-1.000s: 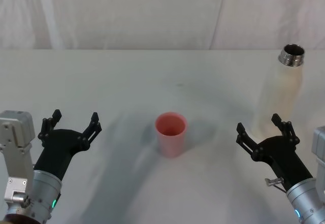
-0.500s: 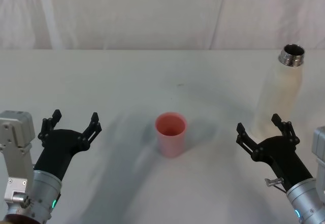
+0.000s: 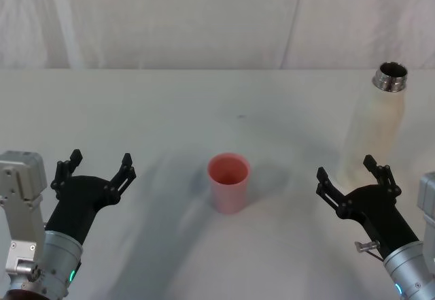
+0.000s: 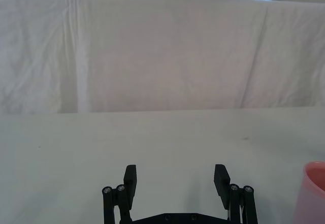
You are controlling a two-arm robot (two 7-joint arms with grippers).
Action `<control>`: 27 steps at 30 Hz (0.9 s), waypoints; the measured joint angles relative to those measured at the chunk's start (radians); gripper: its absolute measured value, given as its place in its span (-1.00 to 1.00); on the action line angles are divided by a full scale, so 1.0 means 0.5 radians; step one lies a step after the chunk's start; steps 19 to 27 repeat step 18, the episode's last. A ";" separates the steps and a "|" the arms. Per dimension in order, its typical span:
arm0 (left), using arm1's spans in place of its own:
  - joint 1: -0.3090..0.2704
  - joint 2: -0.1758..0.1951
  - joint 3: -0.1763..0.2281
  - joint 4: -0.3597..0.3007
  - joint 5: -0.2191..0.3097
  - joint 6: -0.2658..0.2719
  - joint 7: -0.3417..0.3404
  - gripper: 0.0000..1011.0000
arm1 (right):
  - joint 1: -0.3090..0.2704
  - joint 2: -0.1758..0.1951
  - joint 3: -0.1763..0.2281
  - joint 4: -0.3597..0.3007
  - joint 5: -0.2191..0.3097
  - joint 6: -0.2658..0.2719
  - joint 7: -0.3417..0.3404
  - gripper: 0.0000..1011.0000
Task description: Grasp the thermos with one hand and pour water into the cup lid.
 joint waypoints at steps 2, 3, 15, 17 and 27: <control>0.000 0.000 0.000 0.000 0.000 0.000 0.000 0.98 | 0.000 0.000 0.000 0.000 0.000 0.000 0.000 0.98; 0.000 0.000 0.000 0.000 0.000 0.000 0.000 0.98 | 0.000 0.000 0.000 0.000 0.000 0.000 0.000 0.98; 0.000 0.000 0.000 0.000 0.000 0.000 0.000 0.98 | 0.000 0.000 0.000 0.000 0.000 0.000 0.000 0.98; 0.000 0.000 0.000 0.000 0.000 0.000 0.000 0.98 | 0.000 0.000 0.000 0.000 0.000 0.000 0.000 0.98; 0.000 0.000 0.000 0.000 0.000 0.000 0.000 0.98 | 0.000 0.000 0.000 0.000 0.000 0.000 0.000 0.98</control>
